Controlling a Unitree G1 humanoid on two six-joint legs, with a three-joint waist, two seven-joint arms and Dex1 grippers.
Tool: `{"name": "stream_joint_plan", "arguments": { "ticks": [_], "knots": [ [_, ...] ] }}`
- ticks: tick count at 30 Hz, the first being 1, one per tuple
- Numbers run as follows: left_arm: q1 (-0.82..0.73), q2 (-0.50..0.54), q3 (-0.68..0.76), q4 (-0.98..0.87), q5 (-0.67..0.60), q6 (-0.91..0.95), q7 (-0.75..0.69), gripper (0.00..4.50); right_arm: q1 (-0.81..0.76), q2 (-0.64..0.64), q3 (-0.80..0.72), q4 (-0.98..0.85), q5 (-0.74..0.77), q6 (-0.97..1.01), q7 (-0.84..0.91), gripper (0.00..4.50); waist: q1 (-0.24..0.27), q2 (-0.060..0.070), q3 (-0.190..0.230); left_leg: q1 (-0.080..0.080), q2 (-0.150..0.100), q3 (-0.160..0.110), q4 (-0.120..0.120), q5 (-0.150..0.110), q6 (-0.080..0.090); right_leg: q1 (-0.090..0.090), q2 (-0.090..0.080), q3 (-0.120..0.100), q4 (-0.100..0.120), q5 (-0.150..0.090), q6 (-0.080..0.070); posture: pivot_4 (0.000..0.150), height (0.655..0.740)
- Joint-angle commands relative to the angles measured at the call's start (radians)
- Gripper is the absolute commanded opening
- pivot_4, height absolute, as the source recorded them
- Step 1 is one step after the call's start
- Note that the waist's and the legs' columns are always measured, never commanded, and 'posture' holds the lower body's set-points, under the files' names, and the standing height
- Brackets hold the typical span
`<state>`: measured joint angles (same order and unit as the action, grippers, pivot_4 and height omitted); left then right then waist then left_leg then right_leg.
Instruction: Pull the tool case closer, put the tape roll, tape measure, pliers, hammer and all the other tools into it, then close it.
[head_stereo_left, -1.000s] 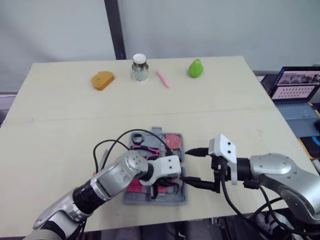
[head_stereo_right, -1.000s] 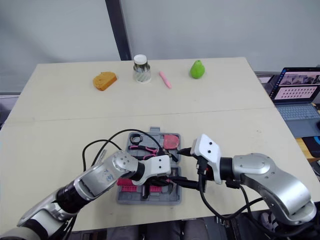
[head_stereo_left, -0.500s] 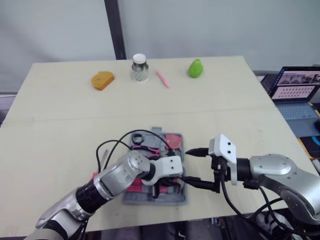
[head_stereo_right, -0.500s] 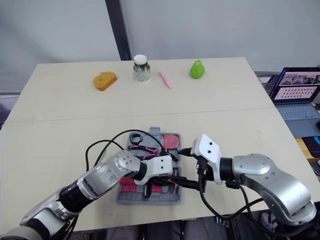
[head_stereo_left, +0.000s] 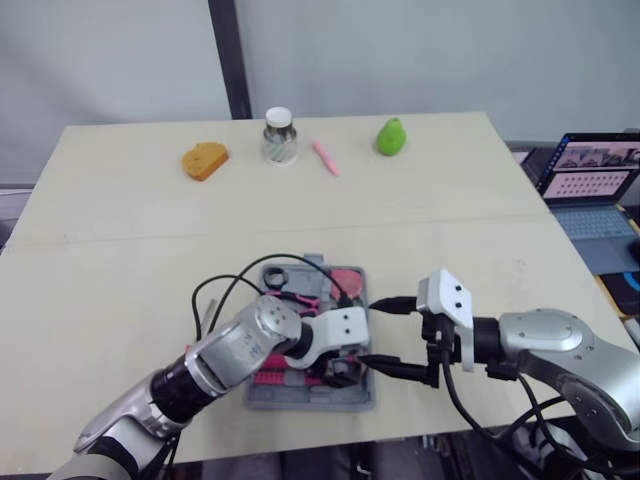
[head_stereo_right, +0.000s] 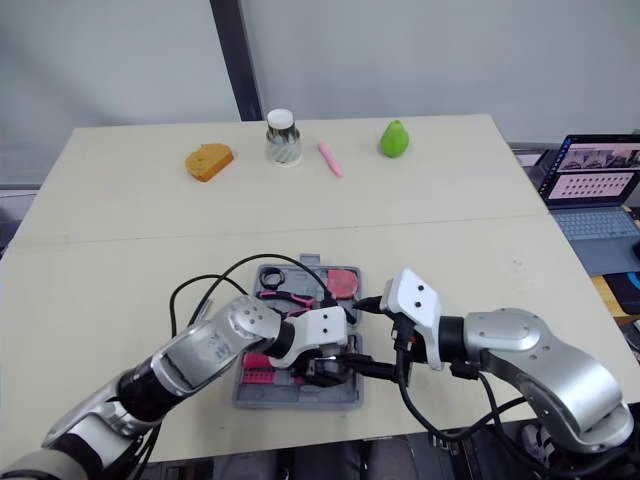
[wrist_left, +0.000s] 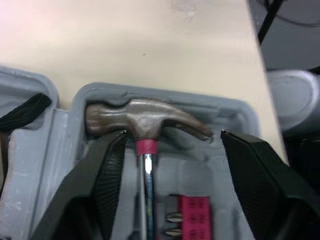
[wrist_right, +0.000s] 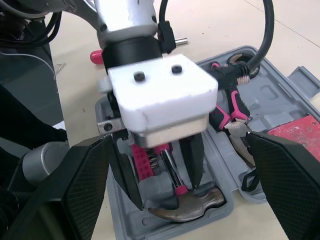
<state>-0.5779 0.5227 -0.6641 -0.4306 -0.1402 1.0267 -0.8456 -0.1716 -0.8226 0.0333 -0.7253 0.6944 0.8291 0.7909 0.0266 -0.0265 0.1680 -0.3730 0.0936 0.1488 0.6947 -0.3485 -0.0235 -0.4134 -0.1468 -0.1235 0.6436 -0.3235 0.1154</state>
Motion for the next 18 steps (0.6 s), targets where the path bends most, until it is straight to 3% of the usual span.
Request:
{"name": "stream_joint_plan", "arguments": {
  "ticks": [1, 5, 9, 13, 16, 18],
  "knots": [
    [-0.008, 0.037, 0.055, -0.085, -0.051, 0.043, -0.027, 3.33, -0.001, -0.002, -0.03, -0.037, 0.023, -0.005, -0.009, 4.5, 0.0, 0.0, 0.0, 0.0, 0.0, 0.0, 0.0, 0.0, 0.0, 0.0, 0.0, 0.0, 0.0, 0.0, 0.0, 0.15, 0.74],
    [0.04, 0.163, 0.149, -0.114, -0.112, -0.008, -0.099, 3.33, -0.002, -0.007, -0.045, -0.022, 0.029, -0.01, -0.001, 4.5, -0.001, 0.0, 0.0, 0.0, 0.0, -0.001, 0.0, 0.0, 0.0, 0.0, 0.0, 0.0, 0.0, 0.0, 0.0, 0.15, 0.74],
    [0.157, 0.234, 0.318, -0.131, -0.276, -0.089, -0.23, 3.33, -0.007, -0.015, -0.056, -0.003, 0.025, -0.018, 0.011, 4.5, -0.004, 0.0, 0.0, 0.001, 0.0, -0.001, -0.002, 0.0, 0.0, 0.0, 0.001, 0.001, -0.001, 0.0, 0.0, 0.15, 0.74],
    [0.271, 0.339, 0.413, -0.044, -0.28, -0.293, -0.339, 3.33, -0.018, -0.019, -0.062, 0.017, 0.016, -0.029, 0.018, 4.5, -0.002, 0.001, 0.0, 0.001, -0.001, -0.002, -0.001, -0.001, 0.0, 0.0, 0.001, 0.001, -0.001, 0.0, 0.0, 0.15, 0.74],
    [0.283, 0.34, 0.458, 0.046, -0.296, -0.37, -0.372, 3.33, -0.023, -0.02, -0.064, 0.029, 0.01, -0.038, 0.022, 4.5, 0.002, 0.001, 0.0, 0.001, -0.001, -0.002, -0.001, -0.001, 0.0, 0.0, 0.001, 0.001, 0.0, 0.0, 0.0, 0.15, 0.74],
    [0.248, 0.285, 0.486, 0.109, -0.312, -0.392, -0.348, 3.33, -0.028, -0.019, -0.06, 0.035, 0.005, -0.044, 0.022, 4.5, 0.003, 0.001, 0.0, 0.001, -0.001, -0.002, -0.001, -0.002, 0.001, 0.001, 0.001, 0.001, -0.001, 0.0, 0.0, 0.15, 0.74]
  ]
}}
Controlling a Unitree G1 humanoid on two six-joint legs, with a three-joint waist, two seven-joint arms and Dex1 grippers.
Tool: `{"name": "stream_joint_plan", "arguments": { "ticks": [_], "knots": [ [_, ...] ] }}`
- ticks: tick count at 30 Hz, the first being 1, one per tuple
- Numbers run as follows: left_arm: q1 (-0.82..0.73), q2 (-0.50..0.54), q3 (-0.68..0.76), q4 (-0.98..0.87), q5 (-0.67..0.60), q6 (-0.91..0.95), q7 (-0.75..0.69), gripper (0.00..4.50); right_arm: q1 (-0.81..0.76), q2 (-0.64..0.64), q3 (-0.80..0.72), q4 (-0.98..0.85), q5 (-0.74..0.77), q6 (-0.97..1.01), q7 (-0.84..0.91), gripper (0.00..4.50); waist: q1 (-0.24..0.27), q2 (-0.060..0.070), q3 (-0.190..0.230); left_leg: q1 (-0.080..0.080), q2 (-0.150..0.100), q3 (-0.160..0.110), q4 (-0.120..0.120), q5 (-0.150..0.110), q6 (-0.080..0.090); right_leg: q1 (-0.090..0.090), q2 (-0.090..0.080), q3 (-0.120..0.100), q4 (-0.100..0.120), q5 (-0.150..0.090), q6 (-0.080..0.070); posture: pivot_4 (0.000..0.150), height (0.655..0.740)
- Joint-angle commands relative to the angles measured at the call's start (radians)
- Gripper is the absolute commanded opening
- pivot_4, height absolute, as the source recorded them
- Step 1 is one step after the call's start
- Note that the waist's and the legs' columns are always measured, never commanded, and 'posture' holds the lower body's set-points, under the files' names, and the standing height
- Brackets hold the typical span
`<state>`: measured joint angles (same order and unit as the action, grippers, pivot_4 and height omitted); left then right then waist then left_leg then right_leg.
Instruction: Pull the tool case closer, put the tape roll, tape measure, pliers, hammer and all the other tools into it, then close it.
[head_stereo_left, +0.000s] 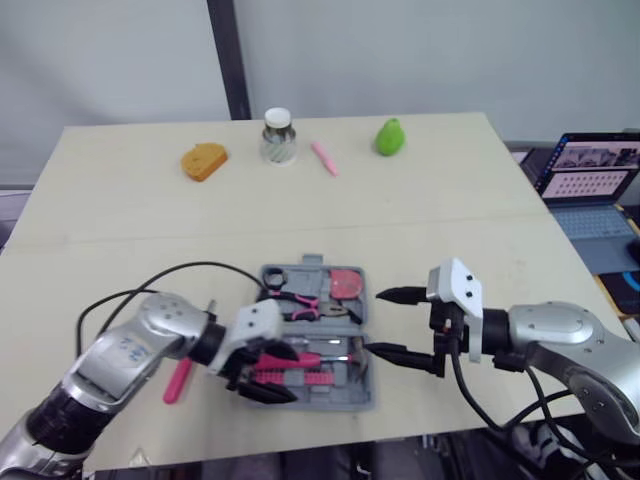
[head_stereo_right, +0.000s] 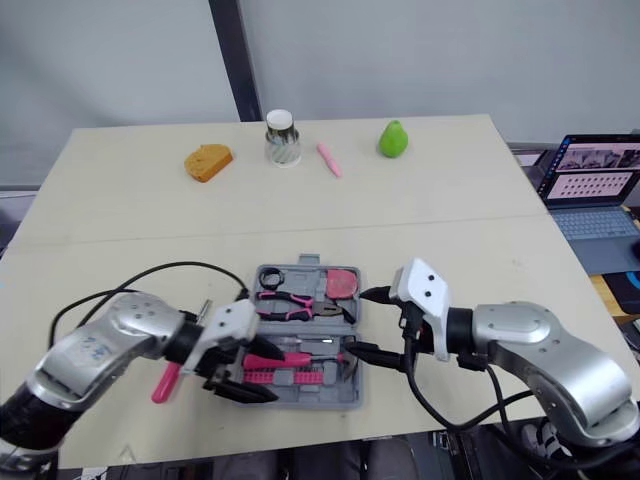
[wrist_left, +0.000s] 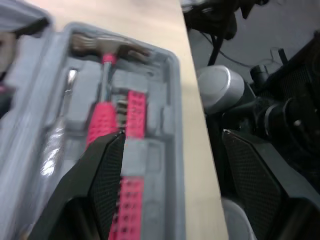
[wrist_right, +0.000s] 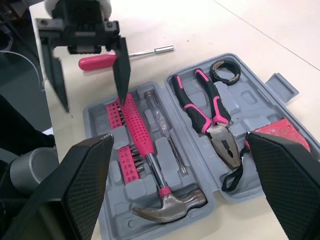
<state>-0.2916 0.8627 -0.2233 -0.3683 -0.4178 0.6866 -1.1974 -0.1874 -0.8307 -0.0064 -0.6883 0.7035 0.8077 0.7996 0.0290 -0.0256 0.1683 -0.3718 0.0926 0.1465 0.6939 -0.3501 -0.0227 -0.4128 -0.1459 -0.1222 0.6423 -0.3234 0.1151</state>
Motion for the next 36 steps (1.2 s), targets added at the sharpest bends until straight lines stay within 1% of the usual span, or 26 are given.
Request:
{"name": "stream_joint_plan", "arguments": {
  "ticks": [1, 3, 6, 7, 9, 13, 14, 15, 20, 27, 36],
  "knots": [
    [-0.057, -0.094, 0.055, 0.08, -0.03, -0.086, 0.024, 3.33, -0.016, -0.009, -0.018, 0.003, -0.006, -0.026, 0.013, 4.5, 0.001, 0.0, 0.0, 0.0, 0.0, 0.0, 0.0, 0.0, 0.0, 0.0, 0.0, 0.0, 0.0, 0.0, 0.0, 0.15, 0.74],
    [-0.081, -0.17, 0.064, 0.131, -0.021, -0.141, 0.058, 3.33, -0.024, -0.004, -0.012, 0.013, -0.011, -0.033, 0.013, 4.5, -0.001, 0.0, 0.0, -0.001, -0.001, 0.0, 0.001, -0.001, 0.001, 0.0, 0.0, 0.0, -0.001, 0.0, 0.001, 0.15, 0.74],
    [-0.076, -0.236, 0.049, 0.171, 0.005, -0.226, 0.06, 3.33, -0.034, 0.001, -0.006, 0.028, -0.019, -0.041, 0.014, 4.5, -0.008, 0.0, 0.0, -0.001, -0.001, 0.001, 0.001, -0.001, 0.001, 0.0, 0.0, 0.001, 0.002, 0.001, 0.002, 0.15, 0.74],
    [-0.07, -0.249, 0.039, 0.18, 0.012, -0.245, 0.059, 3.1, -0.035, 0.0, -0.004, 0.031, -0.021, -0.043, 0.015, 4.5, -0.009, 0.0, 0.0, -0.001, -0.001, 0.001, 0.001, -0.001, 0.001, 0.0, 0.0, 0.001, 0.001, 0.002, 0.002, 0.15, 0.74],
    [-0.052, -0.251, 0.01, 0.196, 0.033, -0.276, 0.04, 2.61, -0.038, -0.001, -0.005, 0.031, -0.021, -0.043, 0.016, 4.5, -0.01, 0.0, 0.0, 0.0, -0.001, 0.0, 0.001, -0.001, 0.001, 0.0, 0.001, 0.001, 0.001, 0.001, 0.002, 0.15, 0.74],
    [-0.026, -0.224, -0.029, 0.211, 0.078, -0.316, 0.01, 0.54, -0.033, -0.013, -0.023, 0.013, -0.004, -0.03, 0.019, 4.5, -0.006, 0.0, 0.0, 0.0, -0.001, 0.0, 0.001, -0.001, 0.001, 0.0, 0.001, 0.002, -0.001, 0.001, 0.002, 0.15, 0.74],
    [-0.021, -0.212, -0.041, 0.221, 0.095, -0.325, 0.003, 0.14, -0.032, -0.017, -0.027, 0.008, 0.001, -0.027, 0.021, 4.5, -0.006, 0.0, 0.0, 0.0, -0.001, 0.0, 0.001, -0.001, 0.001, 0.0, 0.001, 0.002, -0.001, 0.001, 0.002, 0.15, 0.74],
    [-0.017, -0.203, -0.05, 0.229, 0.111, -0.338, -0.003, 0.03, -0.031, -0.02, -0.03, 0.005, 0.005, -0.025, 0.022, 4.5, -0.006, 0.0, 0.0, 0.0, -0.001, 0.0, 0.001, -0.001, 0.001, 0.0, 0.001, 0.002, -0.001, 0.001, 0.002, 0.15, 0.74],
    [-0.016, -0.2, -0.066, 0.241, 0.144, -0.357, -0.002, 0.03, -0.024, -0.031, -0.032, -0.003, 0.015, -0.024, 0.019, 4.5, -0.004, 0.0, 0.0, 0.0, -0.001, 0.0, 0.001, -0.002, 0.002, 0.0, 0.001, 0.002, -0.002, 0.002, 0.002, 0.15, 0.74],
    [-0.002, -0.22, -0.109, 0.259, 0.197, -0.381, 0.017, 0.03, -0.015, -0.032, -0.025, -0.015, 0.017, -0.023, 0.008, 4.5, -0.005, 0.0, 0.0, 0.0, -0.001, 0.0, 0.001, -0.002, 0.002, 0.0, 0.001, 0.002, -0.002, 0.002, 0.002, 0.15, 0.74],
    [-0.021, -0.25, -0.133, 0.319, 0.26, -0.425, 0.044, 0.03, -0.008, -0.032, -0.026, -0.024, 0.016, -0.021, 0.001, 4.5, -0.005, 0.0, 0.0, 0.0, -0.001, 0.0, 0.001, -0.002, 0.002, 0.0, 0.001, 0.002, -0.002, 0.002, 0.002, 0.15, 0.74]
  ]
}}
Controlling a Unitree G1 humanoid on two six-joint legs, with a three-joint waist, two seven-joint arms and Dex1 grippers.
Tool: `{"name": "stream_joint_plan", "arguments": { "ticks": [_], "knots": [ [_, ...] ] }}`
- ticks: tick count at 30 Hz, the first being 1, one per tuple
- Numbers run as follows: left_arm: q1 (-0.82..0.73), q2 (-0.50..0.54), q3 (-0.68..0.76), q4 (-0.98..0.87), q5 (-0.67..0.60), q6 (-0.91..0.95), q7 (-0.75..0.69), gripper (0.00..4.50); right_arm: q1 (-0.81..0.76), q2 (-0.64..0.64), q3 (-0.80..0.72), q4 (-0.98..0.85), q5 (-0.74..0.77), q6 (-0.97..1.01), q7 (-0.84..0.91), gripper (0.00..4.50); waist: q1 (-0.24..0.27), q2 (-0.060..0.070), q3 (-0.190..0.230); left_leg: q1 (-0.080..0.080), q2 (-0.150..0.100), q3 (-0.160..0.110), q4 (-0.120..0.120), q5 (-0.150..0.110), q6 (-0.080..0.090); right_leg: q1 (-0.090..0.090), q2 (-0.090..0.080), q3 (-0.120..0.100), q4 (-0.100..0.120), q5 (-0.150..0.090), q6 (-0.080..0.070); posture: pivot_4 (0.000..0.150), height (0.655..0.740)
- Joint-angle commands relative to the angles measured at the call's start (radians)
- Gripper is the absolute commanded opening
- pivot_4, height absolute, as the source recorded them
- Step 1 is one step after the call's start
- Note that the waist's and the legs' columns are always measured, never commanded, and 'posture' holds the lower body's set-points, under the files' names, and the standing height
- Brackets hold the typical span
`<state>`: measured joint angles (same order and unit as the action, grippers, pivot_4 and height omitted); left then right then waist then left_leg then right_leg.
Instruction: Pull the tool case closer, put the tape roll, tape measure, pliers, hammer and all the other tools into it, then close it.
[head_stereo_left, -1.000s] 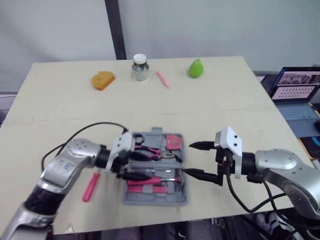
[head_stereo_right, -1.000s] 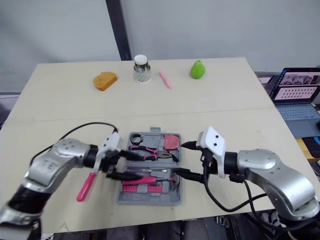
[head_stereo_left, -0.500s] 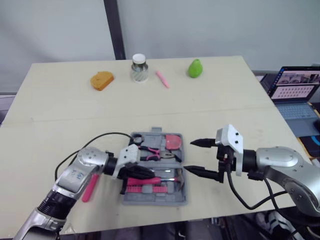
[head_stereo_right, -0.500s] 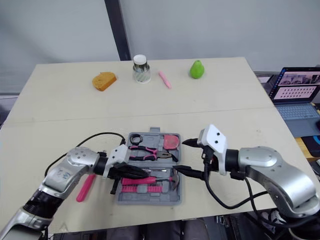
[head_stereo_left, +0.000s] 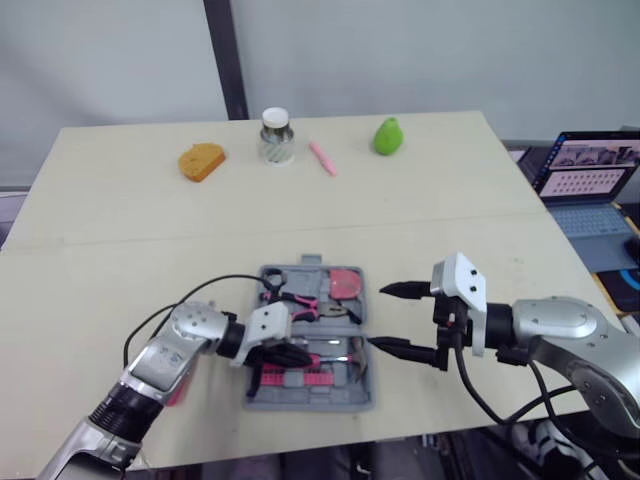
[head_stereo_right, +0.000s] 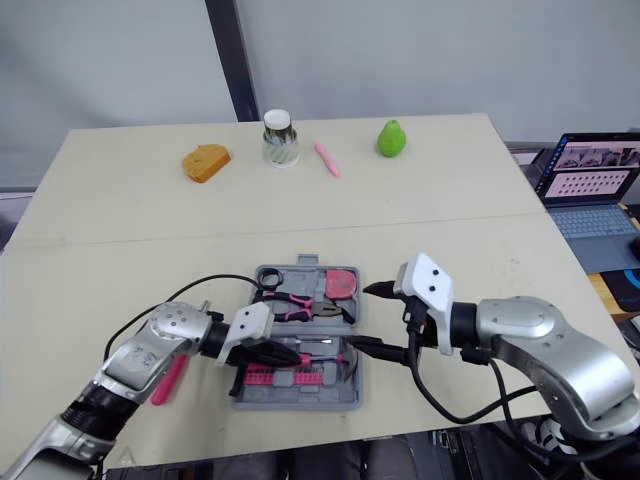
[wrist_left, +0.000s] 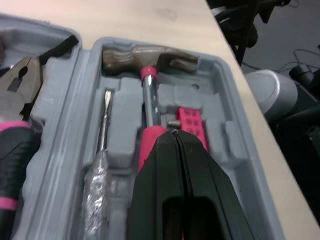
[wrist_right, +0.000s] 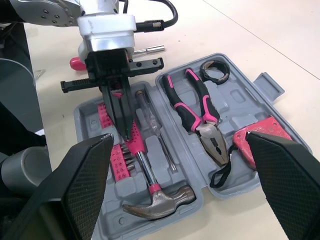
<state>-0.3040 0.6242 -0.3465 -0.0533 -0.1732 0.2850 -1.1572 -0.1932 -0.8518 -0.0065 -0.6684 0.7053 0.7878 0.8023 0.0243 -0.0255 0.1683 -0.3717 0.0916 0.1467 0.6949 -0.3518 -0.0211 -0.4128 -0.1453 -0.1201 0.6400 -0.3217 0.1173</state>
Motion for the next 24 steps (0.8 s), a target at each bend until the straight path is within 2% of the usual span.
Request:
{"name": "stream_joint_plan", "arguments": {
  "ticks": [1, 16, 24],
  "knots": [
    [-0.009, -0.013, -0.01, 0.007, 0.019, -0.027, 0.003, 0.03, -0.003, -0.011, -0.026, -0.044, 0.014, -0.001, -0.002, 4.5, 0.0, 0.0, 0.0, 0.0, 0.0, 0.0, 0.0, 0.0, 0.0, 0.0, 0.0, 0.0, 0.0, 0.0, 0.0, 0.15, 0.74],
    [-0.04, -0.007, -0.074, 0.101, 0.143, -0.149, 0.001, 0.03, 0.007, -0.014, -0.029, -0.053, 0.009, 0.004, -0.006, 4.5, 0.001, 0.0, 0.0, 0.001, 0.0, 0.0, 0.001, 0.0, 0.0, 0.001, 0.0, 0.0, 0.0, 0.0, 0.0, 0.15, 0.74],
    [-0.028, -0.012, -0.103, 0.098, 0.161, -0.167, -0.003, 0.03, 0.012, -0.015, -0.032, -0.058, 0.008, 0.004, -0.011, 4.5, 0.002, 0.002, -0.001, 0.001, 0.0, 0.0, 0.001, 0.0, 0.001, 0.001, 0.0, 0.0, 0.0, 0.0, 0.0, 0.15, 0.74]
  ]
}}
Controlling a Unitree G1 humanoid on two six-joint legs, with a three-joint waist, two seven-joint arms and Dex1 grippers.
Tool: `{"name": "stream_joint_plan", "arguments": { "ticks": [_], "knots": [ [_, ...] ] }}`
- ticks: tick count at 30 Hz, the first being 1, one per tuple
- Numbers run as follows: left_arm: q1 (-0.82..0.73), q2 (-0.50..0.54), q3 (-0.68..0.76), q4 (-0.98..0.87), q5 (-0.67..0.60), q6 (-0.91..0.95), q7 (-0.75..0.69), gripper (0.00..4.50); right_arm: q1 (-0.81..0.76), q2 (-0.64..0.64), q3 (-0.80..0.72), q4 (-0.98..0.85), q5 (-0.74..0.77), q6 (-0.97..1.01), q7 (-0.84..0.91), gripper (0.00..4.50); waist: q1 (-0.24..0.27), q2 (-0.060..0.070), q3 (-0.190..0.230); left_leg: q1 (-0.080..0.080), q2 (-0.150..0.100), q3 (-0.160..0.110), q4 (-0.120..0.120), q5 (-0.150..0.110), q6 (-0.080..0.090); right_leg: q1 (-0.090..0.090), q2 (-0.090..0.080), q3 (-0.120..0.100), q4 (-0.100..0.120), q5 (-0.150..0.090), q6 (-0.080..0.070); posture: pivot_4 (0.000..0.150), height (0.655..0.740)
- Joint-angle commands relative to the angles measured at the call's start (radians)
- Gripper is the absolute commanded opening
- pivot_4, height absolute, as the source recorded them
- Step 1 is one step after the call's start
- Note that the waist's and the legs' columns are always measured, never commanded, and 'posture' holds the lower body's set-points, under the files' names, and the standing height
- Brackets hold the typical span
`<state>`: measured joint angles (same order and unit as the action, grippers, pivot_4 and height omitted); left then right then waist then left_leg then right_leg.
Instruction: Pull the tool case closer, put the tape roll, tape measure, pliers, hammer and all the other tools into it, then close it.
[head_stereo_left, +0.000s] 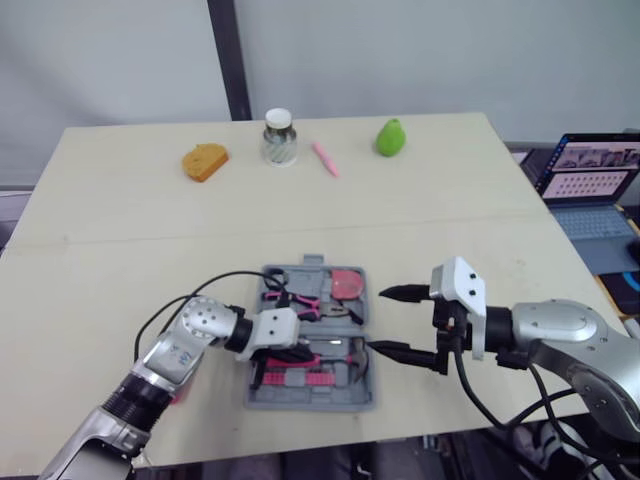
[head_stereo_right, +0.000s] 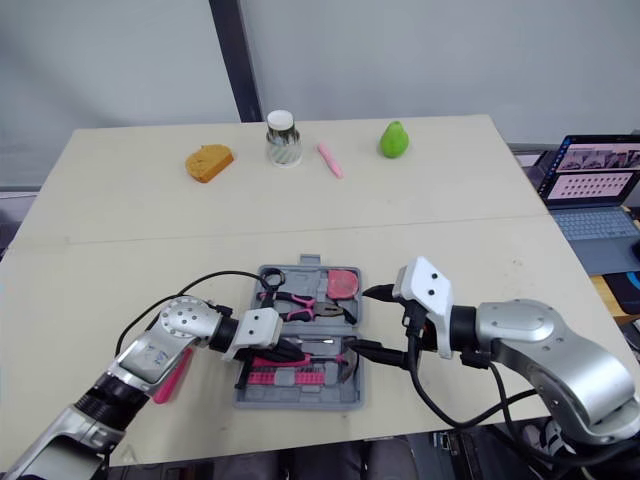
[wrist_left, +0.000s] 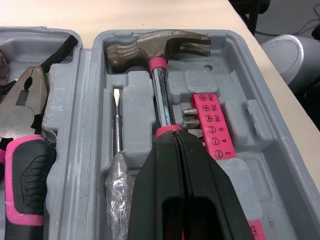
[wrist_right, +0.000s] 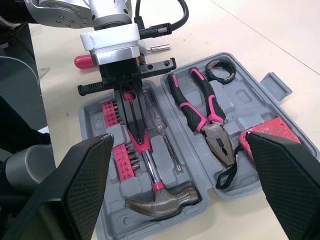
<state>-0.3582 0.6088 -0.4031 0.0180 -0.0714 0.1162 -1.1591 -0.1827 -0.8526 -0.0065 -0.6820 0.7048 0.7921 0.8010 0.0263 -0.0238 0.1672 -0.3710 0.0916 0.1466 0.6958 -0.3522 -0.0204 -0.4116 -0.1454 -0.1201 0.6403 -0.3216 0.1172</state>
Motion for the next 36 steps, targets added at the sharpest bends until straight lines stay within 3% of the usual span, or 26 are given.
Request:
{"name": "stream_joint_plan", "arguments": {
  "ticks": [1, 29, 36],
  "knots": [
    [0.031, 0.004, -0.05, 0.021, 0.059, 0.003, -0.001, 0.03, 0.002, -0.014, -0.033, -0.045, 0.008, 0.0, -0.01, 4.5, 0.0, 0.0, 0.0, 0.0, 0.0, 0.0, 0.0, 0.0, 0.0, 0.0, 0.0, 0.0, 0.0, 0.0, 0.0, 0.15, 0.74],
    [0.062, -0.004, -0.115, 0.096, 0.147, 0.009, 0.02, 0.03, 0.018, -0.025, -0.039, -0.046, 0.003, -0.004, -0.012, 4.5, -0.002, 0.008, -0.01, 0.002, 0.0, 0.0, 0.0, -0.002, 0.002, 0.002, 0.0, 0.0, -0.002, 0.0, 0.0, 0.15, 0.74],
    [0.048, -0.025, -0.086, 0.081, 0.091, 0.023, -0.001, 0.03, 0.023, -0.024, -0.047, -0.042, 0.007, -0.007, -0.011, 4.5, -0.001, 0.012, -0.015, 0.002, 0.0, 0.0, 0.0, -0.002, 0.002, 0.003, 0.0, 0.0, -0.002, 0.0, 0.0, 0.15, 0.74]
  ]
}}
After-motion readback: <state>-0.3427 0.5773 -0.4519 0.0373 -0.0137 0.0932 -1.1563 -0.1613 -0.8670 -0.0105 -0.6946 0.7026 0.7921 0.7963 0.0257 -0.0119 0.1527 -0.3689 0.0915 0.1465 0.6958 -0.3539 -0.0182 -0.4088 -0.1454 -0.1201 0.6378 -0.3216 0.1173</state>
